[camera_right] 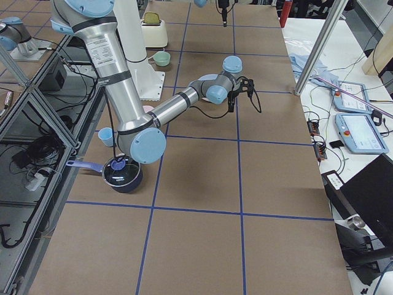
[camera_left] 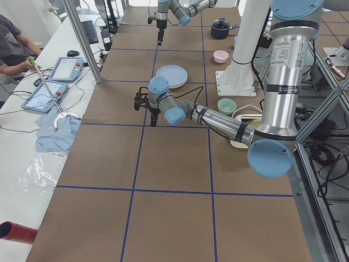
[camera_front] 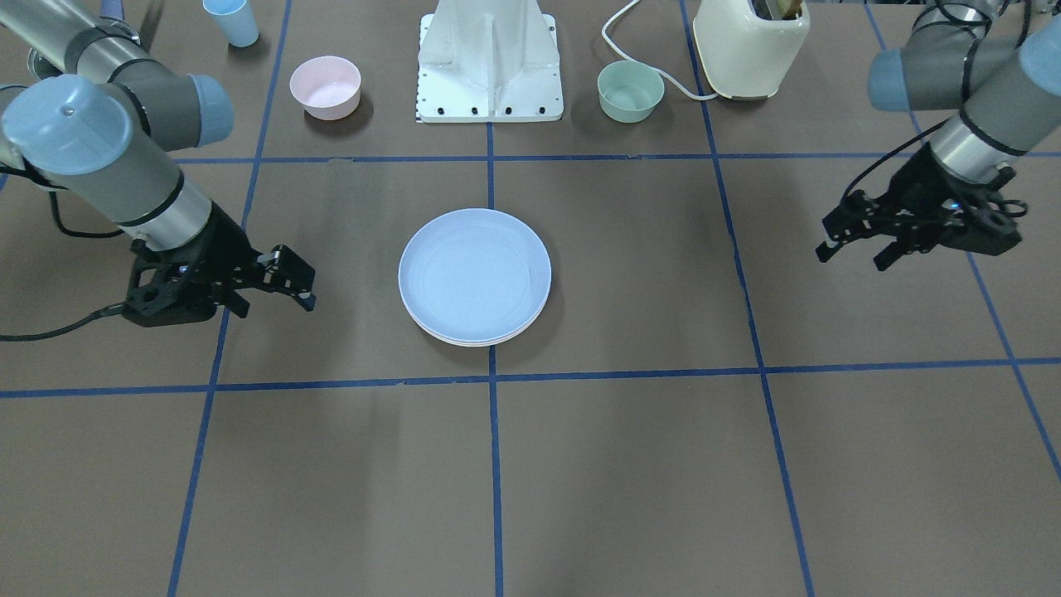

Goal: Stack three plates with pink and blue

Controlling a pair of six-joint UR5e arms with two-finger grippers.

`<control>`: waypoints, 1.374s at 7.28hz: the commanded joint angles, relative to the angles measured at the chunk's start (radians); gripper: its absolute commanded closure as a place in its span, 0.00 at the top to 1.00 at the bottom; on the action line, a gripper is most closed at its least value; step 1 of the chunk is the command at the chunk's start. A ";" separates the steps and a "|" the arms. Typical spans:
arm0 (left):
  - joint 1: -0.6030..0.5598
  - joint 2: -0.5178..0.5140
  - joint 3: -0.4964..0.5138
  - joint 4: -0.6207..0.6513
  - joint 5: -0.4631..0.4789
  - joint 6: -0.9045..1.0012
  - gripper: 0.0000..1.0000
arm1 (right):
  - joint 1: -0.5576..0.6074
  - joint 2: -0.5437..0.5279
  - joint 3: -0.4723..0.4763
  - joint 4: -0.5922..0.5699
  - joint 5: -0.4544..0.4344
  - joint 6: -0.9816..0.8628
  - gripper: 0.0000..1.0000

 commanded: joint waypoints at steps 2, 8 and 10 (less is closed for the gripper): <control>-0.234 0.026 0.004 0.291 0.013 0.522 1.00 | 0.190 -0.217 0.025 -0.129 0.006 -0.525 1.00; -0.415 0.121 0.150 0.185 0.013 0.791 1.00 | 0.465 -0.461 -0.007 -0.163 0.127 -0.905 1.00; -0.420 0.135 0.167 0.191 0.015 0.792 1.00 | 0.562 -0.478 -0.036 -0.168 0.161 -0.902 1.00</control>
